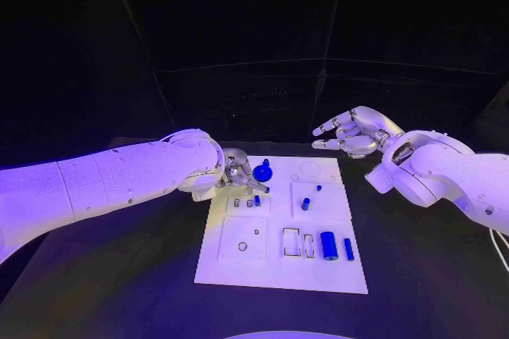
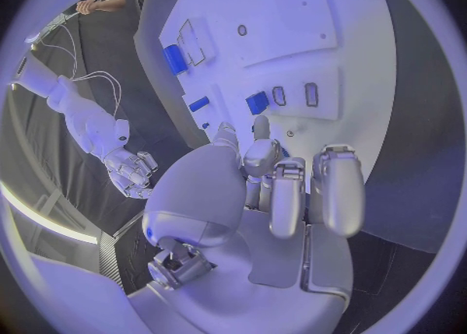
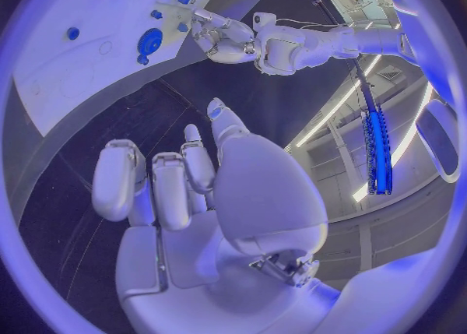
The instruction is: Assemble the parts on the task board
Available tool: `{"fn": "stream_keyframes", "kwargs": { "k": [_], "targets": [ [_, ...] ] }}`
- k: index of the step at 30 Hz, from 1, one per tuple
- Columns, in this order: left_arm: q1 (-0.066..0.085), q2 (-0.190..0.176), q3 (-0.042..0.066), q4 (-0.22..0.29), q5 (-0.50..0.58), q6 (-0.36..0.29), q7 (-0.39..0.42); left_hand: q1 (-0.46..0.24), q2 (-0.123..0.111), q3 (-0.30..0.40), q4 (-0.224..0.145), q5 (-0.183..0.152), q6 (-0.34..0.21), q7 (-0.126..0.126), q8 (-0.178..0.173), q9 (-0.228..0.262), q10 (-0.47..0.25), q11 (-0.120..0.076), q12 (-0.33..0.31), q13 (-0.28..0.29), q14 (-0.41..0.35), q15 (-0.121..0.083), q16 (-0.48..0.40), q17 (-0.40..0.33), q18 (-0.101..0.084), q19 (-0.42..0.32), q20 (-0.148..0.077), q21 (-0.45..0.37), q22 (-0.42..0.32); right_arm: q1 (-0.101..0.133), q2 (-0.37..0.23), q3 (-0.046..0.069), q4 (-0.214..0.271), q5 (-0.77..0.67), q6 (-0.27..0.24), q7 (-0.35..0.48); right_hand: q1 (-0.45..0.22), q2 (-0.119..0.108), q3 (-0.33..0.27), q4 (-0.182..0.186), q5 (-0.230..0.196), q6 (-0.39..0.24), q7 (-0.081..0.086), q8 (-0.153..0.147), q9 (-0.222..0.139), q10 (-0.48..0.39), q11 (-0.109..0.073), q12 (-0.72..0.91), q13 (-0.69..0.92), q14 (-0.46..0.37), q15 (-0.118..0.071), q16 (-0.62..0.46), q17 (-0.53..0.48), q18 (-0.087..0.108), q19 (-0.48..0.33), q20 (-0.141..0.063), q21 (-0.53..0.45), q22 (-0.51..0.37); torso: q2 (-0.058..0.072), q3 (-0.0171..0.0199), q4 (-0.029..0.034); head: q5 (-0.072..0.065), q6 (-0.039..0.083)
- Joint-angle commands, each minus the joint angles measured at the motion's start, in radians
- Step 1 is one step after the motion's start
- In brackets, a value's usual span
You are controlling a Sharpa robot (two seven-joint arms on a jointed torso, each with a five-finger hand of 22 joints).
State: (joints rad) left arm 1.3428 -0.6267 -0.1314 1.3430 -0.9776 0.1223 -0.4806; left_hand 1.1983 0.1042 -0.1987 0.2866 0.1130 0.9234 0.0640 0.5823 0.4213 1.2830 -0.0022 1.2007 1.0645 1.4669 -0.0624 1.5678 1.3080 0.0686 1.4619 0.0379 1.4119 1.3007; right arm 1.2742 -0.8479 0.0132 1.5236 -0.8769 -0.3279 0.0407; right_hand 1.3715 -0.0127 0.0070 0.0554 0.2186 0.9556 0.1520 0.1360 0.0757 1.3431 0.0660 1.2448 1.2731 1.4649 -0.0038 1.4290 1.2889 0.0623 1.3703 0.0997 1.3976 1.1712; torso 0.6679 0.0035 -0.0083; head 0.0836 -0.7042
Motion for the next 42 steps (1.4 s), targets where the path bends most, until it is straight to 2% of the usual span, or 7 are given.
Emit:
{"fn": "stream_keyframes", "kwargs": {
  "k": [1, 5, 17, 25, 42],
  "targets": [
    [0.004, 0.017, -0.001, -0.017, -0.072, 0.047, -0.046, -0.011, 0.002, -0.008, 0.002, -0.006, -0.008, 0.002, 0.007, 0.004, 0.007, -0.004, 0.008, 0.003, 0.104, -0.008, 0.003, 0.263, -0.018, 0.031, -0.001, 0.008, 0.006, 0.002, 0.004, 0.001, -0.002, -0.025, 0.014, -0.014, 0.005, -0.001, -0.004, 0.0, 0.007, -0.005, 0.001, 0.004, -0.002, -0.008, -0.001, -0.004, -0.001, 0.041, -0.007, -0.007, -0.001, 0.019, -0.006, -0.001, -0.005, -0.001, 0.0, -0.0001, 0.001, -0.001, -0.003],
    [0.006, 0.034, -0.002, -0.029, -0.076, 0.05, -0.048, -0.019, 0.004, -0.018, 0.003, -0.01, -0.01, -0.001, 0.023, 0.021, 0.013, -0.006, 0.018, 0.016, 0.104, -0.01, 0.003, 0.263, -0.02, 0.033, -0.002, 0.013, 0.015, 0.002, 0.009, 0.001, -0.004, -0.028, 0.015, -0.018, 0.005, -0.001, -0.006, 0.001, 0.008, -0.007, 0.001, 0.004, -0.002, -0.009, -0.001, -0.005, -0.002, 0.04, -0.007, -0.009, -0.003, 0.019, -0.006, -0.001, -0.007, -0.004, 0.001, -0.0009, -0.0007, -0.003, -0.005],
    [0.006, 0.075, -0.009, -0.071, -0.078, 0.087, -0.054, -0.026, 0.006, -0.028, 0.003, -0.015, -0.015, -0.002, 0.035, 0.035, 0.017, -0.008, 0.025, 0.025, 0.104, -0.011, 0.003, 0.263, -0.021, 0.035, -0.003, 0.018, 0.024, 0.003, 0.017, 0.001, -0.01, -0.029, 0.018, -0.024, 0.005, -0.001, -0.009, 0.002, 0.013, -0.009, 0.001, 0.005, -0.002, -0.009, -0.001, -0.006, -0.004, 0.04, -0.008, -0.011, -0.005, 0.02, -0.007, -0.001, -0.009, -0.006, 0.001, -0.0021, 0.0025, -0.003, -0.014],
    [0.006, 0.082, -0.013, -0.085, -0.078, 0.112, -0.057, -0.024, 0.007, -0.028, 0.002, -0.015, -0.016, -0.003, 0.038, 0.037, 0.017, -0.008, 0.026, 0.025, 0.104, -0.011, 0.003, 0.263, -0.022, 0.036, -0.003, 0.019, 0.026, 0.003, 0.021, 0.001, -0.009, -0.029, 0.02, -0.026, 0.006, 0.0, -0.011, 0.002, 0.017, -0.011, 0.001, 0.006, -0.003, -0.01, -0.001, -0.007, -0.005, 0.04, -0.008, -0.012, -0.006, 0.02, -0.009, -0.001, -0.011, -0.01, 0.001, -0.0021, 0.0004, -0.002, -0.021],
    [0.004, 0.106, -0.014, -0.104, -0.068, 0.142, -0.058, -0.018, 0.008, -0.03, -0.001, -0.015, -0.017, -0.004, 0.045, 0.046, 0.019, -0.009, 0.03, 0.031, 0.104, -0.012, 0.003, 0.263, -0.023, 0.038, -0.004, 0.024, 0.035, 0.003, 0.028, 0.001, -0.013, -0.031, 0.026, -0.027, 0.005, 0.0, -0.012, 0.003, 0.018, -0.012, 0.001, 0.007, -0.003, -0.01, -0.001, -0.007, -0.005, 0.04, -0.008, -0.013, -0.006, 0.021, -0.009, -0.001, -0.012, -0.011, 0.0, -0.0027, 0.0036, -0.006, -0.032]
  ]
}}
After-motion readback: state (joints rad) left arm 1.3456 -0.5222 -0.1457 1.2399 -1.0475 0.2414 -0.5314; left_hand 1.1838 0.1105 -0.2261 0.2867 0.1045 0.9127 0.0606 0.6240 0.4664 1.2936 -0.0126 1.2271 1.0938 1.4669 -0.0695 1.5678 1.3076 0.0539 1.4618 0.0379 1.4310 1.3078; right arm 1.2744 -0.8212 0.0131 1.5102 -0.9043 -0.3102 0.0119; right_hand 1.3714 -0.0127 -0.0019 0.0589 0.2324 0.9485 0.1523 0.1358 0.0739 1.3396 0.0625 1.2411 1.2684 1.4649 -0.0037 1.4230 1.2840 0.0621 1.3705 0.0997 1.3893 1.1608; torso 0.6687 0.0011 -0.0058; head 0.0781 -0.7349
